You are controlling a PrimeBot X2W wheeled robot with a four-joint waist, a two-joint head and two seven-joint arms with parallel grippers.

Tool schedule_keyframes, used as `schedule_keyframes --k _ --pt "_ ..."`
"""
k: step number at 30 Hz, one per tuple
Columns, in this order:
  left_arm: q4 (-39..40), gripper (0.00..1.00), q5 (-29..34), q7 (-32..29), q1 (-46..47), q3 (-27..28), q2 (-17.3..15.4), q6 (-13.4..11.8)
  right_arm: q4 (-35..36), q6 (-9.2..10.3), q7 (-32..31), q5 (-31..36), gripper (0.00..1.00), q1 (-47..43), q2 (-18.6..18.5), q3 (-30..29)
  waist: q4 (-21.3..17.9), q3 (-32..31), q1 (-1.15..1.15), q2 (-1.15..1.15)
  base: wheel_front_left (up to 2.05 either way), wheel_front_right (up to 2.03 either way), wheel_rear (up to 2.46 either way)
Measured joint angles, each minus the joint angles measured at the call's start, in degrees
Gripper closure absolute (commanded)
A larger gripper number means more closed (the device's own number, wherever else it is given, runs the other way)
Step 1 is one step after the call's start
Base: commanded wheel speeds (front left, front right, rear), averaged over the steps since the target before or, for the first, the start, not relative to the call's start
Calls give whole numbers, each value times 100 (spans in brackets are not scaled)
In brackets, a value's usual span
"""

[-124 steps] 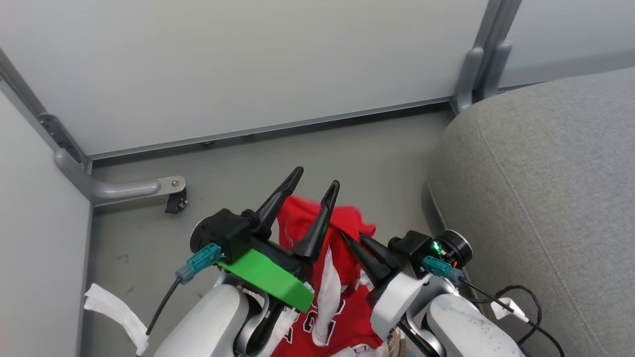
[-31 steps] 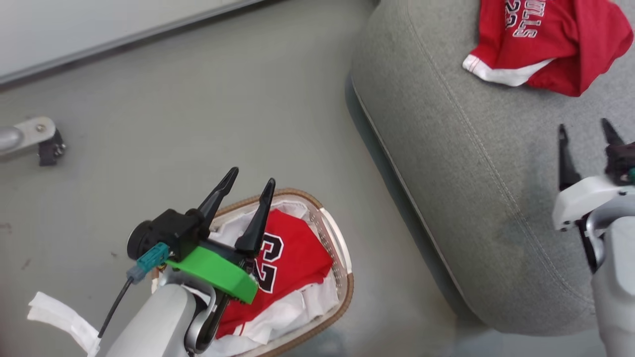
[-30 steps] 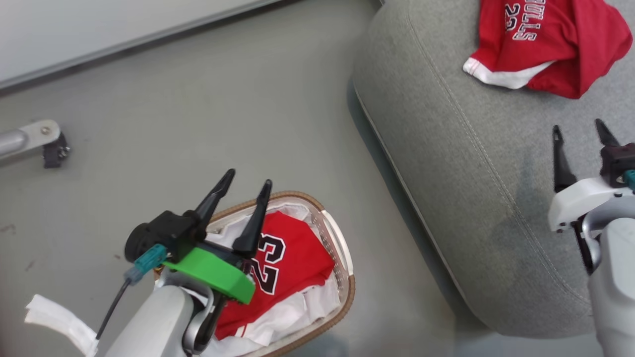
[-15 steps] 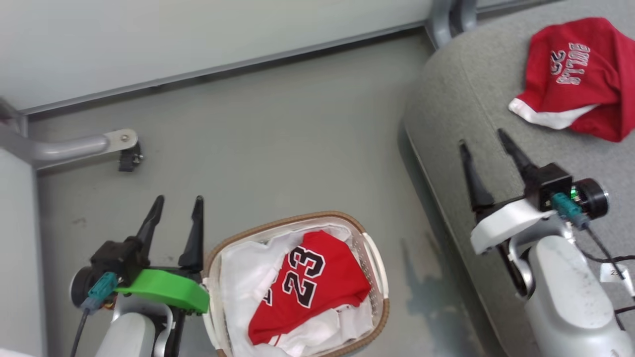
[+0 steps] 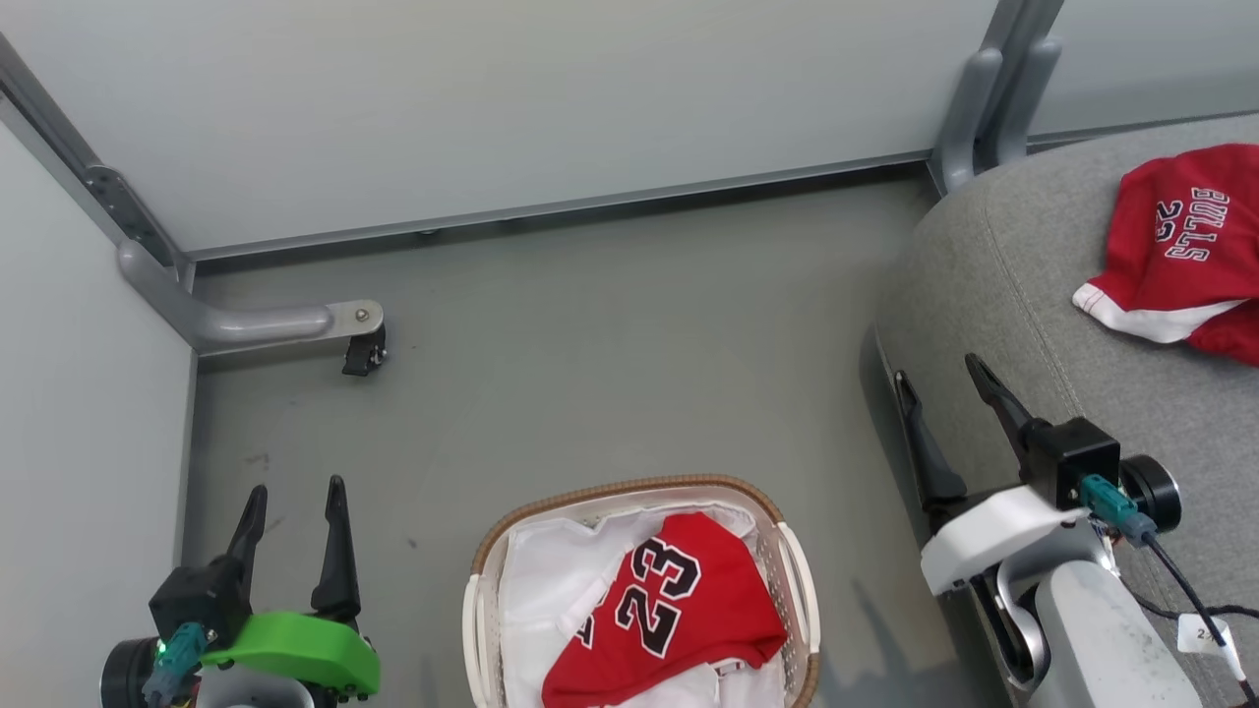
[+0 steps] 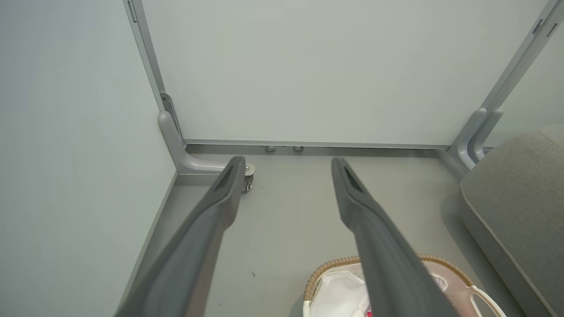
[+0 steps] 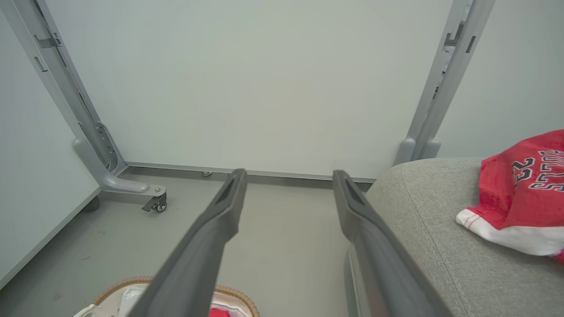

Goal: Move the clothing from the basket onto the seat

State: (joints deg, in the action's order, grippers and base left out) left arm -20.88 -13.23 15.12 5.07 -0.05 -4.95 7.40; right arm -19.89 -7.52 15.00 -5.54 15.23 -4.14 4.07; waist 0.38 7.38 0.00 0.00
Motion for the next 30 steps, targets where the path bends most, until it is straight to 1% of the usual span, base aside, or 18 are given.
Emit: schedule_keyframes --k 9,15,23,30 --pt "-15 0 87 0 -431 192 112 1 115 -1 0 -118 0 -569 83 -21 77 -427 0 0 0 0 0" --pt "-12 0 81 0 -590 130 174 0 124 0 0 -187 0 -767 73 22 41 -600 0 0 0 0 0" --pt "-12 0 -77 0 -681 -124 193 0 88 -1 0 -225 0 -875 80 66 6 -631 0 0 0 0 0" --pt "-64 0 -179 0 -475 -557 192 0 202 0 1 -230 0 -675 87 120 -65 -391 0 0 0 0 0"
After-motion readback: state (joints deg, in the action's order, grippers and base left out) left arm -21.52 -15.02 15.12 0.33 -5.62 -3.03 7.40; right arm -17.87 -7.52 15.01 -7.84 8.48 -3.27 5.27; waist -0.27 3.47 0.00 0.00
